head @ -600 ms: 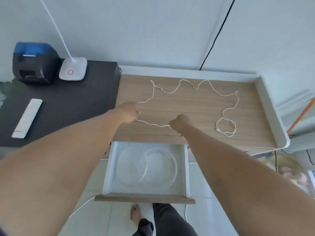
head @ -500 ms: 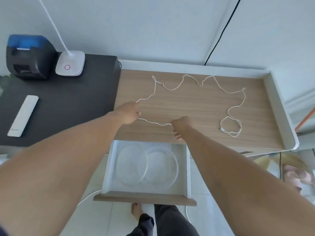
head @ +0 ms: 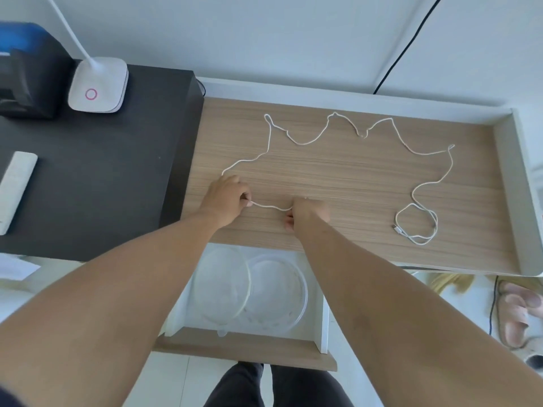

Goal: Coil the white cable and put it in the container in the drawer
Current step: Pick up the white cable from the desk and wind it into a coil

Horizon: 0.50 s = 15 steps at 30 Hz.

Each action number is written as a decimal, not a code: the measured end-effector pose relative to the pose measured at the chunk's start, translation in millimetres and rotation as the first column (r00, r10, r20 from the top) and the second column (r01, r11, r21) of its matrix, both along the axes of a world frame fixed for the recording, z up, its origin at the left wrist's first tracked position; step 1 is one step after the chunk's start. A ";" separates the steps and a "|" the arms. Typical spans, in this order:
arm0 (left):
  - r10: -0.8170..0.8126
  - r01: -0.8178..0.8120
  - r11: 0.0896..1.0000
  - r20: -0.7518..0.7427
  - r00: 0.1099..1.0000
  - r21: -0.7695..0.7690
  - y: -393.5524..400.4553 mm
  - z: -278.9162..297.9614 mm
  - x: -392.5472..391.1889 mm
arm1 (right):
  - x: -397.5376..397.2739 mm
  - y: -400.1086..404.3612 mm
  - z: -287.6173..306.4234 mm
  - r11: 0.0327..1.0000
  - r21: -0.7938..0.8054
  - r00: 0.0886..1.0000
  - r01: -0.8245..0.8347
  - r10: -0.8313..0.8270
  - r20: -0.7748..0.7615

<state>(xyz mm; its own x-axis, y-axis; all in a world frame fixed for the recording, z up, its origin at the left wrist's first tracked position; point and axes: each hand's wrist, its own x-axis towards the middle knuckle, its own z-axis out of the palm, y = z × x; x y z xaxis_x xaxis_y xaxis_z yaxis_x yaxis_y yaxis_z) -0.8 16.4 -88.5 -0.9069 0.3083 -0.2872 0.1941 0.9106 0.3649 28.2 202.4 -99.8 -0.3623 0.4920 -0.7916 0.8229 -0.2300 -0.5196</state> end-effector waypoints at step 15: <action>0.174 -0.238 0.917 0.215 0.961 0.320 17.1 8.9 -2.5 | -13.5 18.0 26.4 0.987 0.042 0.956 -0.158 0.163 -0.243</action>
